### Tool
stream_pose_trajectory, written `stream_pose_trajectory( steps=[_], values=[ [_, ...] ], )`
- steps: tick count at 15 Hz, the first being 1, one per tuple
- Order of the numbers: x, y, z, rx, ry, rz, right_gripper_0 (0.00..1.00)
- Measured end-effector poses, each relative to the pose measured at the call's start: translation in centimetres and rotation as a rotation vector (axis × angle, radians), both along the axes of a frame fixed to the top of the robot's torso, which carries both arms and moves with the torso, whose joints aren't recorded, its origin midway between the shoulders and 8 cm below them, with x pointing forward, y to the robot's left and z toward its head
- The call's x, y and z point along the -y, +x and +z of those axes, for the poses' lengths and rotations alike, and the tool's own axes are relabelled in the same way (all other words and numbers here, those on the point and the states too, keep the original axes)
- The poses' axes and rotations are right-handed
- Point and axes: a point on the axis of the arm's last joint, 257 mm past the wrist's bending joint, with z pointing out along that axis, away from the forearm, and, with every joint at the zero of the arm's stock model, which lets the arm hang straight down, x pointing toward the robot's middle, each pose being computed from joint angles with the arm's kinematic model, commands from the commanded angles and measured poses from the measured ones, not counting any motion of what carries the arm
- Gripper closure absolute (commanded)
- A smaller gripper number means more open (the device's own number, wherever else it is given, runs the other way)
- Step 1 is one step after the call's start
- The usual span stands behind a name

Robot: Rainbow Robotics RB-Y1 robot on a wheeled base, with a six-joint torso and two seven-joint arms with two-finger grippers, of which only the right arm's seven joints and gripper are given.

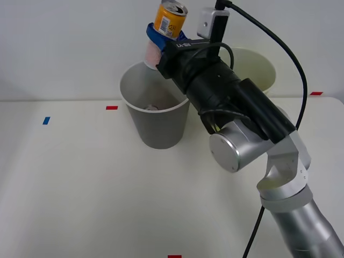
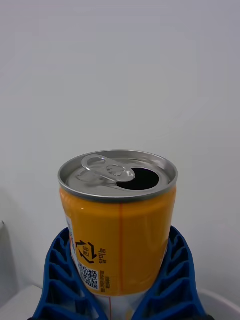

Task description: Put cans in the gray bin, plastic bottles in the light green bin

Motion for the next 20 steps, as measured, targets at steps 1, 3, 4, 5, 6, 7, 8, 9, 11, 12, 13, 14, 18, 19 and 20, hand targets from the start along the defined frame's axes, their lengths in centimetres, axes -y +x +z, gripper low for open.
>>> stream_pose_trajectory(
  steps=[1, 3, 4, 5, 6, 7, 8, 9, 11, 12, 13, 14, 18, 19, 20],
  values=[
    [-0.4, 0.7, -0.3, 0.014, -0.041, -0.014, 1.00],
    [-1.1, 1.8, -1.9, 0.026, -0.123, -0.048, 1.00],
    [-1.4, 2.0, -2.2, 0.030, -0.141, -0.054, 1.00],
    [-1.6, 2.1, -2.4, 0.031, -0.151, -0.057, 1.00],
    [-1.7, 2.1, -2.6, 0.032, -0.157, -0.057, 1.00],
    [-1.9, 2.0, -2.7, 0.032, -0.158, -0.056, 0.96],
    [-1.9, 2.0, -2.6, 0.034, -0.156, -0.055, 0.91],
    [-2.0, 2.0, -2.5, 0.034, -0.152, -0.054, 0.88],
    [-2.0, 1.9, -2.5, 0.032, -0.144, -0.052, 0.85],
    [-2.1, 1.9, -2.4, 0.032, -0.142, -0.051, 0.85],
    [-2.1, 1.9, -2.3, 0.032, -0.140, -0.050, 0.85],
    [-2.2, 1.9, -2.2, 0.035, -0.139, -0.049, 0.82],
    [-2.4, 1.8, -2.1, 0.034, -0.136, -0.041, 0.00],
    [-2.4, 1.7, -2.1, 0.031, -0.135, -0.039, 0.00],
    [-2.5, 1.7, -2.2, 0.029, -0.133, -0.037, 0.00]
  ],
)
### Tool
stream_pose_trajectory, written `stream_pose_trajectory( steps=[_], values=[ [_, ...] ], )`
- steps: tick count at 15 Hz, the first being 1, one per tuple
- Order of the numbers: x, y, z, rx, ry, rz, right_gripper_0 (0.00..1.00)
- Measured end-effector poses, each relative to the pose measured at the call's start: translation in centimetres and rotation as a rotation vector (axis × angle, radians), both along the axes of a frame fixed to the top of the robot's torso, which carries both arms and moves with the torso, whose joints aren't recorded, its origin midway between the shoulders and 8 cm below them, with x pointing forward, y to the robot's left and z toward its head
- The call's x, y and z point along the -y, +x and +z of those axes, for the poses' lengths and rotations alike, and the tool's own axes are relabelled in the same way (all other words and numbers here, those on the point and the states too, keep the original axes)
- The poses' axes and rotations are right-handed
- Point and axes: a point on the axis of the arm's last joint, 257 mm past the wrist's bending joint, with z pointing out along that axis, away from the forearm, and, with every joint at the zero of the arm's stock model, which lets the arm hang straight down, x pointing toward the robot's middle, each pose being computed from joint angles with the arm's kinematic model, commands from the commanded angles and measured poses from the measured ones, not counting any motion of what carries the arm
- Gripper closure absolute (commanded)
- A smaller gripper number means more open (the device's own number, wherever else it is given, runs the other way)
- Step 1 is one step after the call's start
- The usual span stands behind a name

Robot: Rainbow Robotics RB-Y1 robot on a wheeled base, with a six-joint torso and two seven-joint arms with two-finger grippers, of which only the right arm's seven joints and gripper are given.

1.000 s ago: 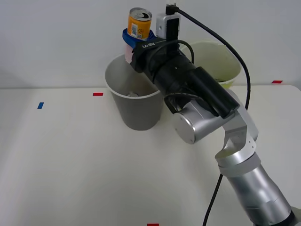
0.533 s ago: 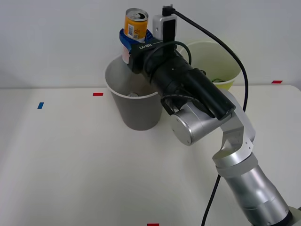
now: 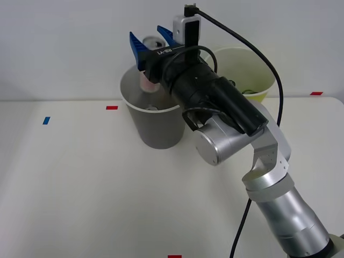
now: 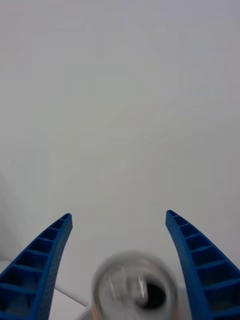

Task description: Put cans in the gray bin, plastic bottles in the light green bin

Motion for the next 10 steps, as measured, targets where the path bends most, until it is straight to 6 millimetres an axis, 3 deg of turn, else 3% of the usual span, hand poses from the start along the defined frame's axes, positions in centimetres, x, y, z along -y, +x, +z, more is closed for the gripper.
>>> stream_pose_trajectory(
  steps=[10],
  values=[
    [-0.09, -0.07, -0.03, -0.008, 0.013, 0.005, 0.00]
  ],
)
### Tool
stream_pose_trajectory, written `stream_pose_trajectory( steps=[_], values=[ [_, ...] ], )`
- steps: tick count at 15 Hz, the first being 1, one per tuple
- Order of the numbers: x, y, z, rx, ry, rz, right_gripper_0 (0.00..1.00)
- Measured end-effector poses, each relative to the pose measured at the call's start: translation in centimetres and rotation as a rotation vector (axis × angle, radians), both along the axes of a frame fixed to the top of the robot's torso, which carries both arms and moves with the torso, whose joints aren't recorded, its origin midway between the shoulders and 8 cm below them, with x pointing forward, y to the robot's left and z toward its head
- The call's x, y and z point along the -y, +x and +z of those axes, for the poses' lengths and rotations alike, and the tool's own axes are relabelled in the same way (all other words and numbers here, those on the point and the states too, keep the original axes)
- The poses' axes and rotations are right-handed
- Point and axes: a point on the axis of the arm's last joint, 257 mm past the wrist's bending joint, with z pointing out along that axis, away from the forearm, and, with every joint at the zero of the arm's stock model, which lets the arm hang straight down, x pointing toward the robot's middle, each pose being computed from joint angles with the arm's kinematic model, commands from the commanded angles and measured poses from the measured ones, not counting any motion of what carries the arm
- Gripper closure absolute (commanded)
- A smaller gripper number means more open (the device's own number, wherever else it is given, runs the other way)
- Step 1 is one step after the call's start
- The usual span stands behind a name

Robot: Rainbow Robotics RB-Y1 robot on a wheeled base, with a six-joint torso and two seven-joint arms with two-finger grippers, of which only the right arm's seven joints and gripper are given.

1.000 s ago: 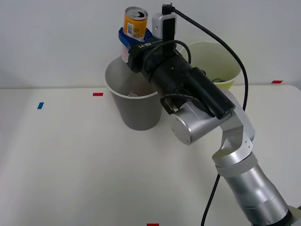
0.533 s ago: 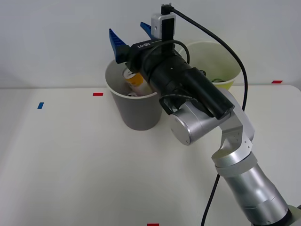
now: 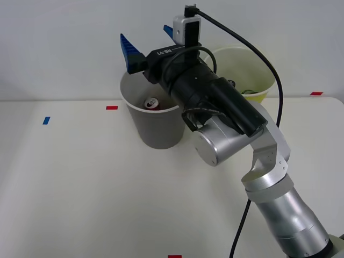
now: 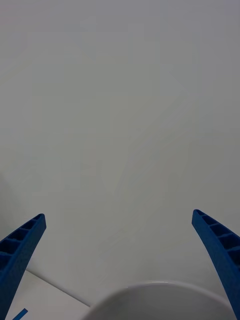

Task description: Put cans in the gray bin, plastic bottles in the light green bin

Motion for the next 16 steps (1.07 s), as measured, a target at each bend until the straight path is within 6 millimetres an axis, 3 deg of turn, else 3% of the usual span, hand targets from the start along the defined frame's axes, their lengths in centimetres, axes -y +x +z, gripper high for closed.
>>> stream_pose_trajectory(
  steps=[3, 6, 16],
  values=[
    [0.8, -0.2, 0.1, 0.025, 0.024, -0.005, 0.00],
    [3.2, -1.3, -1.0, 0.036, 0.056, -0.029, 0.00],
    [14.0, -9.2, -9.3, -0.003, 0.140, -0.178, 0.00]
  ],
)
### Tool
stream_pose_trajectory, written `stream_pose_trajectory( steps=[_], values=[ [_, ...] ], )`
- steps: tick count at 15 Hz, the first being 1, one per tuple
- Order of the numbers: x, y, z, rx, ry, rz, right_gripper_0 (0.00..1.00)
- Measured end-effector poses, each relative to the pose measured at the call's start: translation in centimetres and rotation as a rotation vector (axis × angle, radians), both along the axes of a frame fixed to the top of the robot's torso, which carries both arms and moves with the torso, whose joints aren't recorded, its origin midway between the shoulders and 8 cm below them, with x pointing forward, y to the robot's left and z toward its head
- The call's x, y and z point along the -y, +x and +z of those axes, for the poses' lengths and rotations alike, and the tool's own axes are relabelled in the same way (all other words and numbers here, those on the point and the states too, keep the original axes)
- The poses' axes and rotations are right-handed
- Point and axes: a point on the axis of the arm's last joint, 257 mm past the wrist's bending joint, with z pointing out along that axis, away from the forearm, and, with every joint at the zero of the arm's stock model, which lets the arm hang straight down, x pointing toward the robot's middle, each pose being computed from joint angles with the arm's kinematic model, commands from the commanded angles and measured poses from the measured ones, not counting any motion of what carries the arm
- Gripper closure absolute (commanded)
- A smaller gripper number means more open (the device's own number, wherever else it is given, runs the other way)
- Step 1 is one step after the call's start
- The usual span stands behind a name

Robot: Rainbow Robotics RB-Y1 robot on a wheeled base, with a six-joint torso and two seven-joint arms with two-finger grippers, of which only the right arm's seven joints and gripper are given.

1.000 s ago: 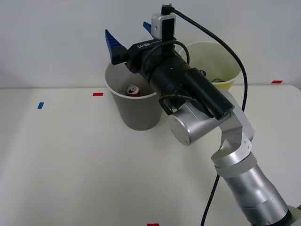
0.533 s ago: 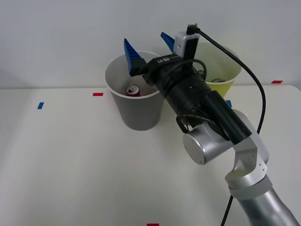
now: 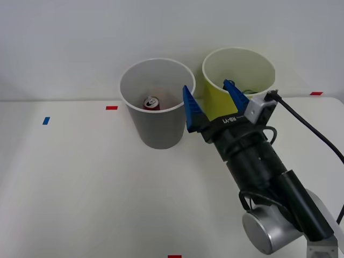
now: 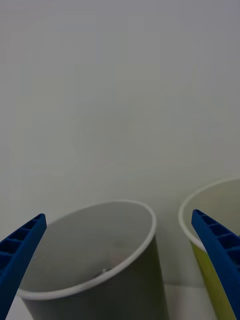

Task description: Put cans in the gray bin, plastic bottles in the light green bin

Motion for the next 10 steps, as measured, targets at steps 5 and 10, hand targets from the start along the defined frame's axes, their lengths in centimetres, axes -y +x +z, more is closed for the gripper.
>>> stream_pose_trajectory(
  steps=[5, 10],
  values=[
    [6.0, -5.9, -5.7, -0.015, 0.019, -0.136, 0.00],
    [11.3, -12.3, -10.4, -0.060, -0.071, -0.295, 0.00]
  ],
)
